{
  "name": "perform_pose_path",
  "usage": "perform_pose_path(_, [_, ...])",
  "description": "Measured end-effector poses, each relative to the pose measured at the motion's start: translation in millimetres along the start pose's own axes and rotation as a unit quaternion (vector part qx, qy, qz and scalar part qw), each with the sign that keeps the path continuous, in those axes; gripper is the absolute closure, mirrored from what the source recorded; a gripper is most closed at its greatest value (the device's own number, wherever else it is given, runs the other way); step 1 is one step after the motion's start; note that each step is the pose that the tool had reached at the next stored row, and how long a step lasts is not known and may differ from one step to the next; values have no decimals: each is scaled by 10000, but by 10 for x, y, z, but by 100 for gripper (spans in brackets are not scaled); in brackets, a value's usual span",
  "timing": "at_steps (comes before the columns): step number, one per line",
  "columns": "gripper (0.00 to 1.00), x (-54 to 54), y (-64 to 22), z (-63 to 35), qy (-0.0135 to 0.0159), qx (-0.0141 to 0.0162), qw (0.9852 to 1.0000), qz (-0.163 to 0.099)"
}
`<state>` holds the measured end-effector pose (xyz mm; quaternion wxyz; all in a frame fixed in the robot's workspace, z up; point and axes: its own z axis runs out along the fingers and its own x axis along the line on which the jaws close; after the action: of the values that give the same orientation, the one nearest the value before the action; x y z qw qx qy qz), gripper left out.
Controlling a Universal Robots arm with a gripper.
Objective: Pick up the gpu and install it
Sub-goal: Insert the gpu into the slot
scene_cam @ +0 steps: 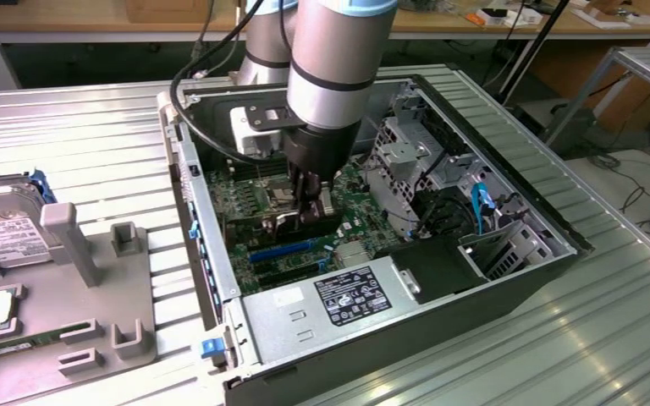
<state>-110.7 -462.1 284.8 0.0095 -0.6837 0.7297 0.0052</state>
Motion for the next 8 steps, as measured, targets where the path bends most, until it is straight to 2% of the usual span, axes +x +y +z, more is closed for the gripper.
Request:
perform_pose_path(3, [73, 1, 7, 40, -1, 0, 10000, 0])
perform_pose_path(8, [73, 1, 7, 41, 0, 0, 10000, -1])
